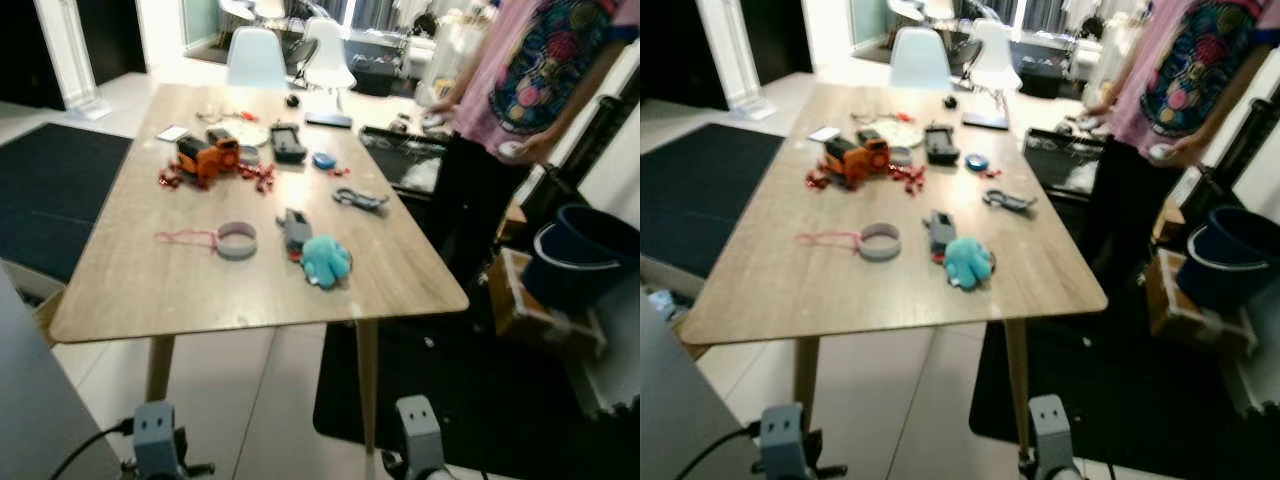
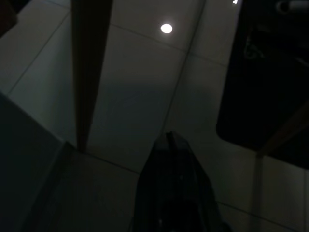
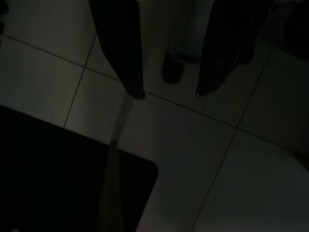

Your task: Hang keys on a hook

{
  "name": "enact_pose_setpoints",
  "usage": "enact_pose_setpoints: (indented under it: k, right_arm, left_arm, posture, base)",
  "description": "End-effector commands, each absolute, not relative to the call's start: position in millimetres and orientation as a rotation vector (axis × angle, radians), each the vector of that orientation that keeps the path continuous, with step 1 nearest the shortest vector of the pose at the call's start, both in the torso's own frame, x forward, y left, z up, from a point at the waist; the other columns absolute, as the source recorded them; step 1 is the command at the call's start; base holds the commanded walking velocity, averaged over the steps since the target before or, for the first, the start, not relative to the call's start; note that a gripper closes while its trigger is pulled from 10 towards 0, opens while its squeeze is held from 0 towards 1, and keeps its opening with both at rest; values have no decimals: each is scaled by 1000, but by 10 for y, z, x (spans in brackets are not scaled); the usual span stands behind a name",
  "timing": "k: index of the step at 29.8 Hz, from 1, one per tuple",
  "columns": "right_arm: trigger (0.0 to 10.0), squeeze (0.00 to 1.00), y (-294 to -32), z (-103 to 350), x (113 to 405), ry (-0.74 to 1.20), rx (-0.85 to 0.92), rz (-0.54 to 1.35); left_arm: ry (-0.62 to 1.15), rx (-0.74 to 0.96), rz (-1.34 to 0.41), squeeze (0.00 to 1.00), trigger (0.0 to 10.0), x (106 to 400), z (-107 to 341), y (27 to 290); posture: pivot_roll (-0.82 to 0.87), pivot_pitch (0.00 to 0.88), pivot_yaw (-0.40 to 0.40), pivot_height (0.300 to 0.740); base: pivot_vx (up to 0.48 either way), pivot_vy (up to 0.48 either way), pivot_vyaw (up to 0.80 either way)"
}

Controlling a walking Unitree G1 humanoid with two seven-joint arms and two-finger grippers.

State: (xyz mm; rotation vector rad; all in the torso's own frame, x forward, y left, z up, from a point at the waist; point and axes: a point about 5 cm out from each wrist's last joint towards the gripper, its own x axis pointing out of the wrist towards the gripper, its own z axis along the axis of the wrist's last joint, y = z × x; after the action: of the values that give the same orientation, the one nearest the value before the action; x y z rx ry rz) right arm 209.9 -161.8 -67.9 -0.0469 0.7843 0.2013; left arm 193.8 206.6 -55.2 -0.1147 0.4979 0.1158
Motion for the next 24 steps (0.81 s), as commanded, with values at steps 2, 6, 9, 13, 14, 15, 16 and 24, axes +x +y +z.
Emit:
enact_pose_setpoints:
  k: [2, 6, 9, 13, 14, 15, 16, 24]
  right_arm:
    - [10000, 0, -1658, -674, 2099, 780, -60, 203]
    - [10000, 0, -1660, -674, 2102, 784, -61, 207]
    - [10000, 0, -1661, -673, 2102, 785, -63, 209]
    - [10000, 0, -1665, -674, 2100, 785, -66, 213]
    - [10000, 0, -1669, -673, 2101, 785, -67, 213]
    - [10000, 0, -1669, -673, 2101, 785, -67, 213]
    - [10000, 0, -1672, -673, 2101, 785, -68, 212]
    - [10000, 0, -1673, -675, 2098, 786, -67, 209]
  left_arm:
    - [510, -128, 132, 0, 10000, 1894, -582, 2057]
    - [513, -125, 141, 0, 10000, 1886, -588, 2052]
    - [515, -125, 144, 0, 10000, 1879, -593, 2041]
    - [515, -128, 148, 0, 10000, 1877, -596, 2028]
    - [514, -130, 147, 0, 10000, 1880, -596, 2018]
    - [514, -130, 147, 0, 10000, 1880, -596, 2018]
    - [514, -131, 145, 0, 10000, 1882, -596, 2010]
    - [524, -135, 156, 0, 10000, 1891, -600, 2010]
  posture:
    - [79, 29, -52, 740]
    - [81, 30, -58, 740]
    - [80, 30, -59, 740]
    - [80, 31, -61, 740]
    - [81, 32, -60, 740]
    - [81, 32, -60, 740]
    - [81, 32, -60, 740]
    - [78, 28, -55, 740]
  base:
    - [0, 0, 0]
    - [0, 0, 0]
    - [0, -187, 0]
    - [0, -384, 0]
    - [0, -472, 0]
    - [0, -472, 0]
    - [0, -469, 0]
    - [0, -336, 0]
